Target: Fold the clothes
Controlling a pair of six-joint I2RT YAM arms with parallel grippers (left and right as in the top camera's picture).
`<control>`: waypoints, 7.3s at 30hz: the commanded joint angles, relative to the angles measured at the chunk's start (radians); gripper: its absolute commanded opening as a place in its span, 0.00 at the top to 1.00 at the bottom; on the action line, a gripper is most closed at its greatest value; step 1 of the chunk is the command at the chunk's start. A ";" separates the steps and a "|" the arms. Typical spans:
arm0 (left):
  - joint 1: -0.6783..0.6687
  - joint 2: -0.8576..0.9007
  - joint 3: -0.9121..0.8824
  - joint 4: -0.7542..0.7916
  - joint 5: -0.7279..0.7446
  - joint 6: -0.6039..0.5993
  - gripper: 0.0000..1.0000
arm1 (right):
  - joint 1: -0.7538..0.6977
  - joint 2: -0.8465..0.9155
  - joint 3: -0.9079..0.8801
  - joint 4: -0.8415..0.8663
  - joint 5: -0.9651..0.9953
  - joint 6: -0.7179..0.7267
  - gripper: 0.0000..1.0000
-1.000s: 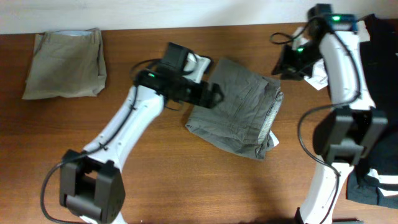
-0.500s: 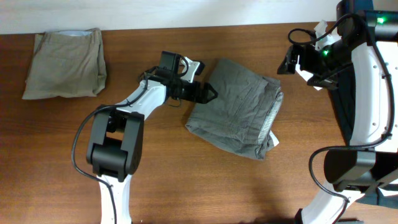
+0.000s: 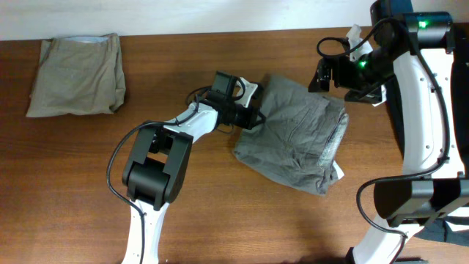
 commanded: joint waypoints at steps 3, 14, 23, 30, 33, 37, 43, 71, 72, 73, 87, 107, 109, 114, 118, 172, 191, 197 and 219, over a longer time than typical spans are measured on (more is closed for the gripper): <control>0.102 0.026 0.077 0.016 -0.070 -0.005 0.99 | 0.008 -0.015 0.006 -0.006 0.025 -0.008 0.01; 0.401 0.026 0.261 -0.004 -0.073 0.000 0.99 | 0.008 -0.015 0.006 -0.006 0.031 -0.008 0.01; 0.633 0.026 0.554 -0.225 -0.106 0.000 0.99 | 0.008 -0.015 0.006 -0.006 0.031 -0.003 0.01; 0.748 0.026 0.743 -0.447 -0.106 0.000 0.99 | 0.008 -0.015 0.006 -0.006 0.031 0.000 0.01; 0.792 0.026 0.783 -0.515 -0.106 0.008 0.99 | 0.008 -0.015 0.006 -0.006 0.032 -0.001 0.01; 0.824 0.026 0.793 -0.528 -0.106 0.016 0.99 | 0.008 -0.015 0.006 -0.006 0.050 0.000 0.01; 0.827 0.026 0.810 -0.523 -0.116 0.176 0.99 | 0.008 -0.015 0.006 -0.006 0.050 0.000 0.01; 0.844 0.141 0.811 -0.259 -0.649 0.341 0.78 | 0.008 -0.015 -0.089 -0.006 0.103 0.009 0.01; 0.849 0.152 0.811 -0.248 -0.648 0.341 0.57 | 0.008 -0.015 -0.089 -0.006 0.103 0.017 0.01; 0.854 0.163 0.811 -0.243 -0.649 0.341 0.14 | 0.008 -0.015 -0.089 -0.006 0.106 0.024 0.02; 0.856 0.081 0.810 -0.354 -0.236 0.251 0.60 | 0.008 -0.015 -0.089 0.003 0.109 0.026 0.01; 0.748 0.243 0.809 -0.995 -0.292 0.251 1.00 | 0.008 -0.015 -0.089 0.011 0.109 0.026 0.01; 0.748 0.201 0.809 -0.985 -0.292 0.251 0.99 | 0.008 -0.015 -0.089 0.021 0.109 0.026 0.01; 0.761 0.109 0.809 -0.855 -0.296 0.174 0.81 | 0.008 -0.015 -0.089 0.024 0.109 0.026 0.01; 0.808 0.108 0.809 -0.767 -0.451 0.021 0.99 | 0.008 -0.015 -0.089 0.019 0.109 0.026 0.01; 0.661 -1.700 -0.700 -0.255 -0.139 0.089 0.01 | 0.321 -1.344 -1.343 0.924 0.543 0.222 0.01; 0.661 -1.397 -0.752 -0.206 -0.204 0.089 0.01 | 0.322 -1.316 -1.411 0.983 0.554 0.222 0.01; 0.661 -1.299 -0.752 -0.206 -0.204 0.089 0.01 | 0.322 -1.316 -1.411 0.940 0.551 0.222 0.01; 0.661 -1.104 -0.752 -0.206 -0.204 0.089 0.01 | 0.018 -1.843 -2.178 1.670 0.309 0.118 0.01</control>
